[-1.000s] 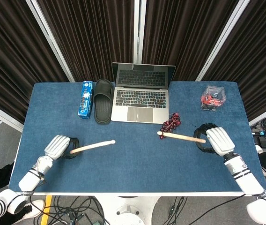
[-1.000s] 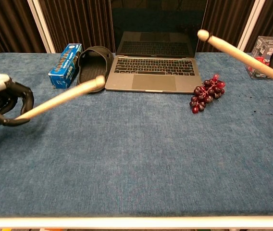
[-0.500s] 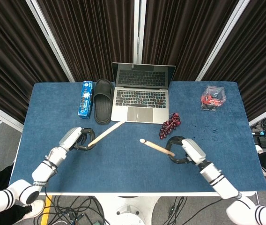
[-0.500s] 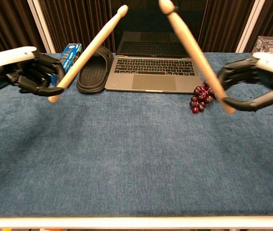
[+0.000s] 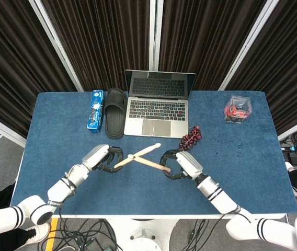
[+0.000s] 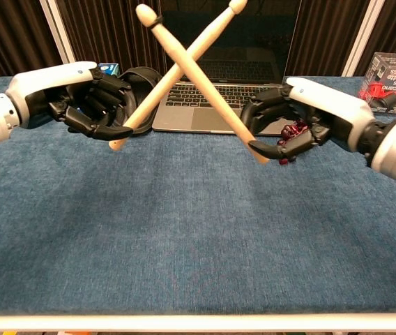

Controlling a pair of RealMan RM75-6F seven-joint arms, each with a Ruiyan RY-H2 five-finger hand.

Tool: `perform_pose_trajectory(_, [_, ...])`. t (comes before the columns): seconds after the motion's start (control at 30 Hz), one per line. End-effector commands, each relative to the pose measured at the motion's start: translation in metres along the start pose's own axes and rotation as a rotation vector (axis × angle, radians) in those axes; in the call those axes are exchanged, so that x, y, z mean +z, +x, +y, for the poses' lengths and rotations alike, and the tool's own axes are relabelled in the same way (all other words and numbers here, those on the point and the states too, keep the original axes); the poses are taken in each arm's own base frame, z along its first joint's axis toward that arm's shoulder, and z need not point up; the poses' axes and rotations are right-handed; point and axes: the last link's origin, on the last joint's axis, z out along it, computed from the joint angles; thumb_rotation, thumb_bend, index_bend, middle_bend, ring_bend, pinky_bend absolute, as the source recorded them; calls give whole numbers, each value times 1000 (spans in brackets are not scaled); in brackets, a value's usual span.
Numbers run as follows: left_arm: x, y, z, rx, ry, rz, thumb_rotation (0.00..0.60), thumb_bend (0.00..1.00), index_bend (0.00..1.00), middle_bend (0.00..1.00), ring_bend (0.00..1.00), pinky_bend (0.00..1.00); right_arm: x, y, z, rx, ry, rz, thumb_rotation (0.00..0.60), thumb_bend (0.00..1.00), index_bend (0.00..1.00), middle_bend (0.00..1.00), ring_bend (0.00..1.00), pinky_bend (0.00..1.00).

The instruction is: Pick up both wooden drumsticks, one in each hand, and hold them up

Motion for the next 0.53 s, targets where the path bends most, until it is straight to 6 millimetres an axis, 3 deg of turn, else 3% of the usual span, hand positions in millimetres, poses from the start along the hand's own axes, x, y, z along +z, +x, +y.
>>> perform_pose_trajectory(0.03, [2, -1, 2, -5, -4, -5, 600, 430, 626, 645, 753, 910, 7, -3, -3, -20, 9, 5, 600, 703, 617, 590, 298, 270])
perform_pose_trajectory(0.53, [3, -5, 6, 2, -15, -23, 600, 429, 626, 645, 753, 910, 13, -10, -4, -34, 7, 10, 600, 703, 620, 590, 299, 270])
